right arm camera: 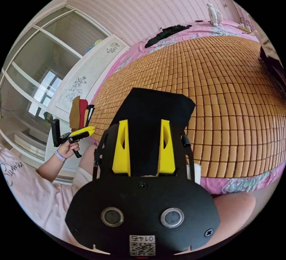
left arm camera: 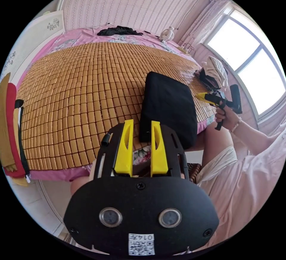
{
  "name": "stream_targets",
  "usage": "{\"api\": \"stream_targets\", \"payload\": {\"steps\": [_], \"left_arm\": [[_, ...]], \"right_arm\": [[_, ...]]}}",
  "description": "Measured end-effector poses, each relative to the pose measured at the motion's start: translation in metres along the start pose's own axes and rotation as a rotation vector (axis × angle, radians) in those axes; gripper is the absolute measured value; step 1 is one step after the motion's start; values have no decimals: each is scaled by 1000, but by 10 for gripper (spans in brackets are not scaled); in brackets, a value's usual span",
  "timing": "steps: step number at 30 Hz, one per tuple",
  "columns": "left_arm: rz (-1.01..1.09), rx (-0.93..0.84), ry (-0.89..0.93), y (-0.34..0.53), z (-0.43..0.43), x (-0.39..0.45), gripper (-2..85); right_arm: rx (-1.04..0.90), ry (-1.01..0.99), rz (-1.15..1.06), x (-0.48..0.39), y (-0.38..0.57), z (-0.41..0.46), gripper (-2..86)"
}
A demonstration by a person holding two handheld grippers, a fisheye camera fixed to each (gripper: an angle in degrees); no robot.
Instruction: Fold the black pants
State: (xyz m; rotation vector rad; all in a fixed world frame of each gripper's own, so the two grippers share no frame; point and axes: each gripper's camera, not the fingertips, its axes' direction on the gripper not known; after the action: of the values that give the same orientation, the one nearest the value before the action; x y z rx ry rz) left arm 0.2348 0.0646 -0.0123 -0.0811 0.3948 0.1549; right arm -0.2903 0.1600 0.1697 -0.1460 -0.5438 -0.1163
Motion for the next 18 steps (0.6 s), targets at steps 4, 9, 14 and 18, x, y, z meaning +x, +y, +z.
{"api": "stream_targets", "payload": {"steps": [4,9,14,18], "left_arm": [[48,-13,82,-31,42,-13,148],[71,-200,110,-51,110,-24,179],[29,-245,193,-29,112,-43,128],[-44,-209,280,14,101,-56,57]], "right_arm": [[43,-92,160,18,25,18,178],[-9,-134,209,17,29,55,145],[-87,-321,249,8,15,66,51],[-96,-323,64,-50,-15,49,34]]}}
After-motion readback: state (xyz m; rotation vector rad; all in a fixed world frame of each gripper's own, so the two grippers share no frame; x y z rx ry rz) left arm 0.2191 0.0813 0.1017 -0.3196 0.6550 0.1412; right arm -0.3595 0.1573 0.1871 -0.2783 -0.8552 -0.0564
